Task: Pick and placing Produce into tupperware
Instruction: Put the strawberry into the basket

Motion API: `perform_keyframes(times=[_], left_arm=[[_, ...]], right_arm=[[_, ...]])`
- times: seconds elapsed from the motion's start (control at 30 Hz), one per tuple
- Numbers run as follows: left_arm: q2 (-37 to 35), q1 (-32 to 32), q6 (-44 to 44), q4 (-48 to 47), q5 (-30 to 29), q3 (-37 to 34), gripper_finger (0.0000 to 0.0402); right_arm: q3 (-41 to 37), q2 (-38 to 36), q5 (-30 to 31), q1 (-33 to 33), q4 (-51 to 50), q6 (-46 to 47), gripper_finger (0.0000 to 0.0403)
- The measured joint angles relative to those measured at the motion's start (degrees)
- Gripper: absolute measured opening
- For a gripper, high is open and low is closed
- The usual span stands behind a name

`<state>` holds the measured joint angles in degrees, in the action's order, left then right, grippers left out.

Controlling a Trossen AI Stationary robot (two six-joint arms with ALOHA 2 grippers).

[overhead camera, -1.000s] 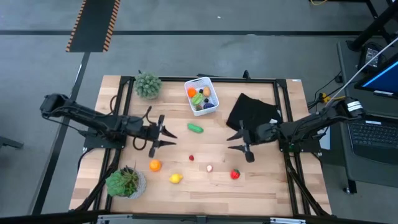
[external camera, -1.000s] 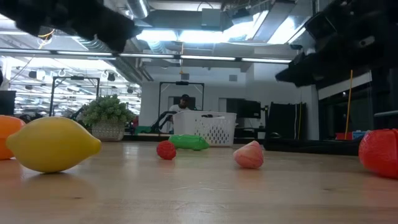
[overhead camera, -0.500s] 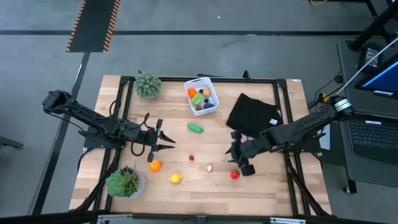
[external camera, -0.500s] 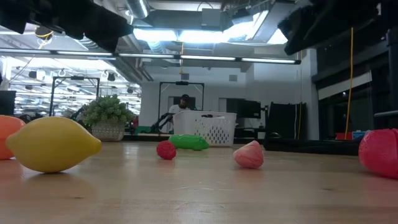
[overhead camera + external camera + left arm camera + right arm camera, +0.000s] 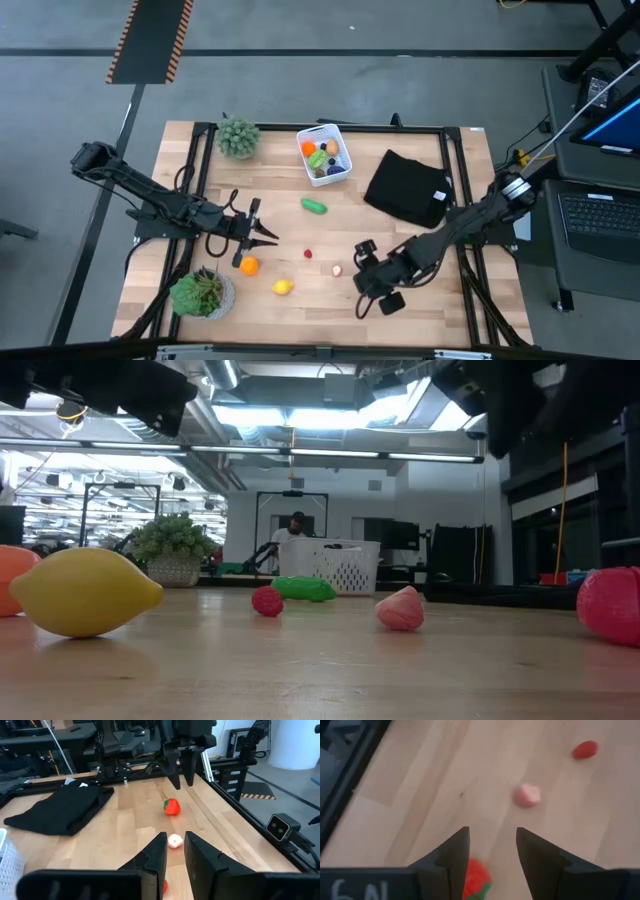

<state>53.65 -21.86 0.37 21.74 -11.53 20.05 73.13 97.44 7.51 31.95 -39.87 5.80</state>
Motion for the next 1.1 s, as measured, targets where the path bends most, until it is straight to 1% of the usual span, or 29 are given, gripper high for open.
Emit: perform_keyframes(times=[0.1,0.23,0.33,0.43,0.63,0.77,0.9,1.1], left_arm=[[0.0,-0.27,-0.26,0.0,-0.02,0.0,0.0053],[0.0,-0.31,-0.35,0.0,0.0,0.0,0.0045],[0.0,-0.31,-0.63,0.0,0.0,0.0,0.0038],[0.0,-0.31,-1.84,-0.02,0.0,0.0,0.0032],[0.0,-0.31,-3.27,-0.02,-0.13,0.0,0.002],[0.0,-0.3,-3.5,-0.02,-1.24,0.0,0.0011],[0.01,-0.29,-4.36,-0.1,-1.95,0.0,0.0003],[0.02,-0.29,-4.36,-0.26,-2.46,0.0,0.0006]], right_arm=[[2.27,1.15,-2.3,0.51,-1.73,0.01,0.0165],[3.31,1.38,-2.66,0.83,-1.84,0.13,0.0167],[3.33,1.39,-2.67,0.85,-2.65,-0.06,0.0183],[3.34,1.39,-2.65,0.85,-4.01,-0.04,0.0215],[3.33,1.39,-2.65,0.92,-5.43,-1.1,0.0303],[3.32,1.39,-2.64,1.21,-6.03,-3.76,0.0342],[3.03,1.39,-2.61,3.12,-6.16,-10.37,0.0352],[0.59,1.43,-2.65,4.89,-4.86,-10.3,0.0352]])
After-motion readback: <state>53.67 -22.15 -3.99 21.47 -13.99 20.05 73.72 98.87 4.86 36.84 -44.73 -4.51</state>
